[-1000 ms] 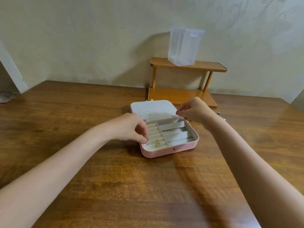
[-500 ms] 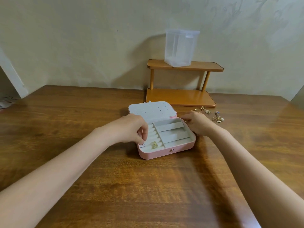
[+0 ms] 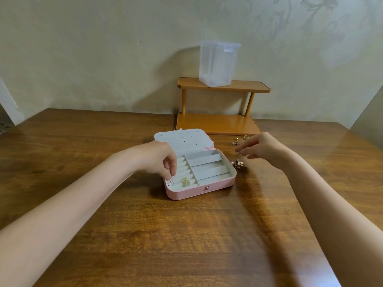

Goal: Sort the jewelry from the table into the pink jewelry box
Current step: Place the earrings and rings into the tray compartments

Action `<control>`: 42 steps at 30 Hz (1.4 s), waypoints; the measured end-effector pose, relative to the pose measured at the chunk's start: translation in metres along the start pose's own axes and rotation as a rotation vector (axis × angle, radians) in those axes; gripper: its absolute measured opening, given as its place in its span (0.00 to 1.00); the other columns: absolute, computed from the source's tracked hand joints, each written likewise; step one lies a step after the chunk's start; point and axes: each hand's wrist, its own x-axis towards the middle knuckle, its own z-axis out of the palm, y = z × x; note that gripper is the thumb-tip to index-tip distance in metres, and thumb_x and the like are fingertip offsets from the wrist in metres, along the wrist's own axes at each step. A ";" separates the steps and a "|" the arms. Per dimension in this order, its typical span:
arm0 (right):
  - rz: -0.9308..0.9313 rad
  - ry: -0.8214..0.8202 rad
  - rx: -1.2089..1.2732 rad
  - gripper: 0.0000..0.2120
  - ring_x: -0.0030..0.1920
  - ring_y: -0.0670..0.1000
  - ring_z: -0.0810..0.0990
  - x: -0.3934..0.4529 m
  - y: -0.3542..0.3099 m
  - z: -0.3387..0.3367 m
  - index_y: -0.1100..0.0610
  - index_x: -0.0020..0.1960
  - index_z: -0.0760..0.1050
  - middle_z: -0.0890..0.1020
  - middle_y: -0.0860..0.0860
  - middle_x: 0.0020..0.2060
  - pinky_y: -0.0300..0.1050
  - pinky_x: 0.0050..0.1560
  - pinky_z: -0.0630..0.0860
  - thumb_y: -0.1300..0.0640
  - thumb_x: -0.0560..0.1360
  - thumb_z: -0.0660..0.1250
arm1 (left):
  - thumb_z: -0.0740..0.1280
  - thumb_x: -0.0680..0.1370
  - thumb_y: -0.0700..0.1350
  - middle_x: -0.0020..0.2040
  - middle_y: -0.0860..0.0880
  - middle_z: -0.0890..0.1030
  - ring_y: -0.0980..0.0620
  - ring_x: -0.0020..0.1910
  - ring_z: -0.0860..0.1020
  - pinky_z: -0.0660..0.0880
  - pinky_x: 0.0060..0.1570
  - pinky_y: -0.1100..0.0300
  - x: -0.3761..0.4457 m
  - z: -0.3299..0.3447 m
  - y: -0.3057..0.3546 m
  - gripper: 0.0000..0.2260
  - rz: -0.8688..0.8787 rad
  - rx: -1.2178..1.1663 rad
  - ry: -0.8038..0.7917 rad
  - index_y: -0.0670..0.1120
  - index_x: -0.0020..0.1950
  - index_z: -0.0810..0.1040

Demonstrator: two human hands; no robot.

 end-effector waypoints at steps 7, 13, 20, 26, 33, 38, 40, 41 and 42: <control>0.103 -0.275 0.645 0.06 0.41 0.50 0.84 -0.011 -0.020 0.001 0.64 0.46 0.79 0.83 0.57 0.40 0.38 0.40 0.81 0.70 0.72 0.65 | 0.71 0.72 0.40 0.41 0.52 0.80 0.57 0.40 0.77 0.77 0.45 0.60 0.002 0.007 -0.001 0.04 -0.004 0.043 0.052 0.49 0.42 0.80; 0.035 -0.432 0.448 0.04 0.36 0.49 0.82 -0.018 -0.038 0.011 0.64 0.46 0.77 0.84 0.58 0.40 0.36 0.33 0.79 0.65 0.72 0.67 | 0.71 0.73 0.45 0.42 0.54 0.80 0.61 0.38 0.75 0.70 0.36 0.71 -0.002 0.004 0.003 0.02 0.061 -0.170 0.224 0.49 0.44 0.80; -0.056 -0.468 0.304 0.06 0.36 0.50 0.82 -0.023 -0.054 0.022 0.65 0.48 0.76 0.83 0.60 0.41 0.37 0.38 0.80 0.65 0.73 0.67 | 0.70 0.74 0.40 0.42 0.42 0.83 0.54 0.39 0.82 0.80 0.42 0.65 0.021 0.011 0.034 0.05 0.089 -0.824 0.290 0.42 0.48 0.80; -0.064 -0.374 0.121 0.08 0.38 0.49 0.83 -0.016 -0.049 0.010 0.63 0.49 0.76 0.84 0.56 0.41 0.37 0.39 0.80 0.67 0.70 0.70 | 0.70 0.73 0.38 0.37 0.45 0.83 0.54 0.36 0.81 0.80 0.42 0.63 0.040 0.013 0.043 0.02 0.065 -0.694 0.408 0.44 0.42 0.80; -0.058 -0.106 -0.416 0.05 0.37 0.46 0.80 0.004 0.001 0.002 0.58 0.48 0.80 0.82 0.52 0.42 0.34 0.34 0.77 0.64 0.73 0.68 | 0.69 0.74 0.38 0.37 0.46 0.84 0.52 0.37 0.83 0.80 0.45 0.58 0.049 0.026 0.042 0.02 0.097 -0.483 0.352 0.44 0.43 0.79; -0.168 -0.070 -0.466 0.05 0.44 0.49 0.79 0.003 0.014 0.013 0.57 0.46 0.80 0.81 0.51 0.43 0.39 0.42 0.75 0.63 0.71 0.71 | 0.69 0.74 0.38 0.42 0.48 0.83 0.55 0.41 0.81 0.79 0.47 0.59 0.057 0.030 0.047 0.05 0.107 -0.400 0.337 0.48 0.42 0.79; -0.188 -0.047 -0.472 0.04 0.43 0.47 0.76 0.004 0.015 0.010 0.57 0.44 0.80 0.79 0.49 0.41 0.38 0.43 0.74 0.63 0.70 0.71 | 0.69 0.74 0.39 0.45 0.51 0.82 0.59 0.44 0.79 0.76 0.47 0.63 0.057 0.028 0.047 0.05 0.131 -0.341 0.343 0.49 0.44 0.80; -0.183 -0.040 -0.445 0.03 0.42 0.47 0.77 0.004 0.015 0.007 0.57 0.42 0.80 0.79 0.48 0.39 0.38 0.43 0.74 0.63 0.71 0.70 | 0.68 0.74 0.39 0.46 0.52 0.81 0.59 0.44 0.78 0.75 0.47 0.64 0.057 0.027 0.047 0.05 0.142 -0.329 0.366 0.49 0.44 0.80; -0.166 -0.038 -0.386 0.04 0.40 0.47 0.78 0.004 0.014 0.004 0.56 0.40 0.80 0.80 0.48 0.38 0.37 0.42 0.75 0.64 0.71 0.70 | 0.68 0.75 0.39 0.46 0.53 0.81 0.59 0.45 0.77 0.75 0.47 0.64 0.057 0.025 0.047 0.05 0.154 -0.332 0.403 0.48 0.45 0.81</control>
